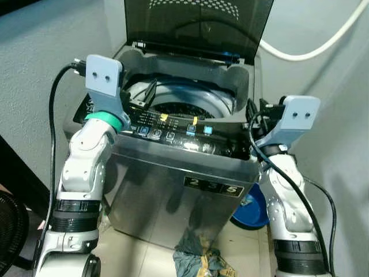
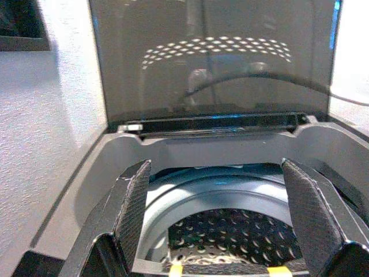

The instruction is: Clothes washing

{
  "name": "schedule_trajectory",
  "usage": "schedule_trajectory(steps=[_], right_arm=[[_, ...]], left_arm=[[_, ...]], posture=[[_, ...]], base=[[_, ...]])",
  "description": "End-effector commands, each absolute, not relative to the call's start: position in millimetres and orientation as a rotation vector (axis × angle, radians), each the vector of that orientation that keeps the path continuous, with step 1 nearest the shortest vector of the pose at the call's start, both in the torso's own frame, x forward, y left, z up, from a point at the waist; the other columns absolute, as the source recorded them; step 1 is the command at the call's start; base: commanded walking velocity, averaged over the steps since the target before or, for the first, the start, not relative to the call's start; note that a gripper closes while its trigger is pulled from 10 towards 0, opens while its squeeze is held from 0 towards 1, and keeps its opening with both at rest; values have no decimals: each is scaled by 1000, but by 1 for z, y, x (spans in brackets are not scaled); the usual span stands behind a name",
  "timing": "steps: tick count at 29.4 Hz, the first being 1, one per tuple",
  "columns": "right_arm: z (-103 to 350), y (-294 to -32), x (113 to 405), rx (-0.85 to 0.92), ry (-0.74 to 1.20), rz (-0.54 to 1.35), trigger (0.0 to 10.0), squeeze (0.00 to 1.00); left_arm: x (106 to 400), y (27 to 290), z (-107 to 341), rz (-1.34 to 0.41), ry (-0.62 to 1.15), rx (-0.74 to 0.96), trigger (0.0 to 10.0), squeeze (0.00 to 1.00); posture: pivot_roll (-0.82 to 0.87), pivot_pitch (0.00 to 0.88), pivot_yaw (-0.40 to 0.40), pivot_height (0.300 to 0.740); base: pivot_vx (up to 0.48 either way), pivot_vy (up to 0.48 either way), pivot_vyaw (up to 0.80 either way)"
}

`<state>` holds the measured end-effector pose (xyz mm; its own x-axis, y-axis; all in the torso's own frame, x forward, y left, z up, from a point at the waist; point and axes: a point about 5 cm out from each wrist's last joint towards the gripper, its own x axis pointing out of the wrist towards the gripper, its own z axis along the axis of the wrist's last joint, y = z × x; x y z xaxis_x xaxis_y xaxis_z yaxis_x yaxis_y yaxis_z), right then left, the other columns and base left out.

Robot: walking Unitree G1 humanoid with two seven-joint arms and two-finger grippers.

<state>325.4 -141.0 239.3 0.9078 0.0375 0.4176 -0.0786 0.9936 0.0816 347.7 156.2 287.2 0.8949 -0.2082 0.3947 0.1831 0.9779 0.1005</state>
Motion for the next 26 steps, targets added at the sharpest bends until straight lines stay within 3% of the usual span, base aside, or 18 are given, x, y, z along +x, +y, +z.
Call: schedule_trajectory(steps=[1, 26], right_arm=[[235, -141, 327, 94, -414, 61, 10000, 0], [236, -133, 331, -3, -428, 114, 10000, 0]], left_arm=[[345, 157, 286, -184, -413, 70, 10000, 0], [343, 154, 284, -148, -413, 69, 10000, 0]], posture=[[72, 23, 0, 740], [82, 20, -5, 740]], base=[[0, 0, 0], [-298, 0, 0]])
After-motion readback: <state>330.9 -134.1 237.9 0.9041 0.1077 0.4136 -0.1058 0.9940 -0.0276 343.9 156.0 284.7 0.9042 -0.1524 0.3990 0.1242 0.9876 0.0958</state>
